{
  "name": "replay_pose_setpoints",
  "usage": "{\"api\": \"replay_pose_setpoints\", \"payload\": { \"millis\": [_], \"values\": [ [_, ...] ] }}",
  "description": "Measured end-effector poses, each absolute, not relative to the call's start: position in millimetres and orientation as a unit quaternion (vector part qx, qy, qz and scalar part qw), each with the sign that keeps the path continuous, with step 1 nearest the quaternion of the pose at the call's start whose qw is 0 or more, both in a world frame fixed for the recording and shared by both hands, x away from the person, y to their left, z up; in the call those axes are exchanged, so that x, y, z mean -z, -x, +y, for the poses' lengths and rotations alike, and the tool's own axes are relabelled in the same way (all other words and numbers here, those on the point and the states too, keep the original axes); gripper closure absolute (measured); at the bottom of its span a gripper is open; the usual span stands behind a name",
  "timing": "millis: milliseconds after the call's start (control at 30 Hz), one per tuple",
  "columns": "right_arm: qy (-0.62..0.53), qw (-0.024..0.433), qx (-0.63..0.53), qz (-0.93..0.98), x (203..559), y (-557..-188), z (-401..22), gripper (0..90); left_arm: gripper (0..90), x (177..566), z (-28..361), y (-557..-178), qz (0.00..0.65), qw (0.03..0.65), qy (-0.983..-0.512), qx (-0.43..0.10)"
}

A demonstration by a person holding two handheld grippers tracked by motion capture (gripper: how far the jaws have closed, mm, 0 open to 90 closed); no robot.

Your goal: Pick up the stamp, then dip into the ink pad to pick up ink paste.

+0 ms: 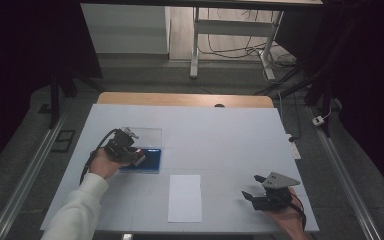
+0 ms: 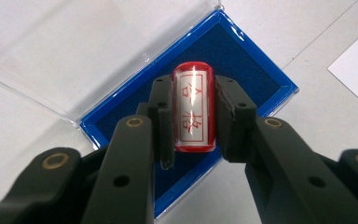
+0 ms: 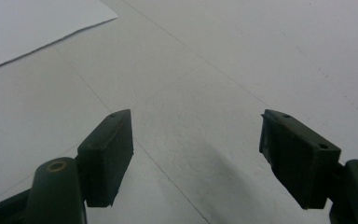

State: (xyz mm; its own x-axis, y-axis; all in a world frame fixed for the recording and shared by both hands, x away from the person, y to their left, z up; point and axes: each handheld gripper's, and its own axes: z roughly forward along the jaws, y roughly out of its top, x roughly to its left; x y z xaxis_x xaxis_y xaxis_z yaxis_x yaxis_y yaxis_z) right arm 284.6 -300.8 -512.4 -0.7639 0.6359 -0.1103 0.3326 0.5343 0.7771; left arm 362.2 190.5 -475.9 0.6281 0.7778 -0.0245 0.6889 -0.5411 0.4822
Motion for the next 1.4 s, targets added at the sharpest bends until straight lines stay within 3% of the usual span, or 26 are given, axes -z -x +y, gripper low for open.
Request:
{"api": "replay_pose_setpoints", "payload": {
  "millis": [533,1400],
  "values": [
    [-0.284,0.19,-0.386,0.857,513.9,-284.7,-299.9,26.0,70.4,461.2,207.9,-348.1,0.414,0.266,-0.865,-0.1],
    [-0.284,0.188,-0.387,0.857,514.8,-284.5,-299.2,26.5,70.5,436.7,218.3,-336.7,0.401,0.275,-0.867,-0.112]
  ]
}}
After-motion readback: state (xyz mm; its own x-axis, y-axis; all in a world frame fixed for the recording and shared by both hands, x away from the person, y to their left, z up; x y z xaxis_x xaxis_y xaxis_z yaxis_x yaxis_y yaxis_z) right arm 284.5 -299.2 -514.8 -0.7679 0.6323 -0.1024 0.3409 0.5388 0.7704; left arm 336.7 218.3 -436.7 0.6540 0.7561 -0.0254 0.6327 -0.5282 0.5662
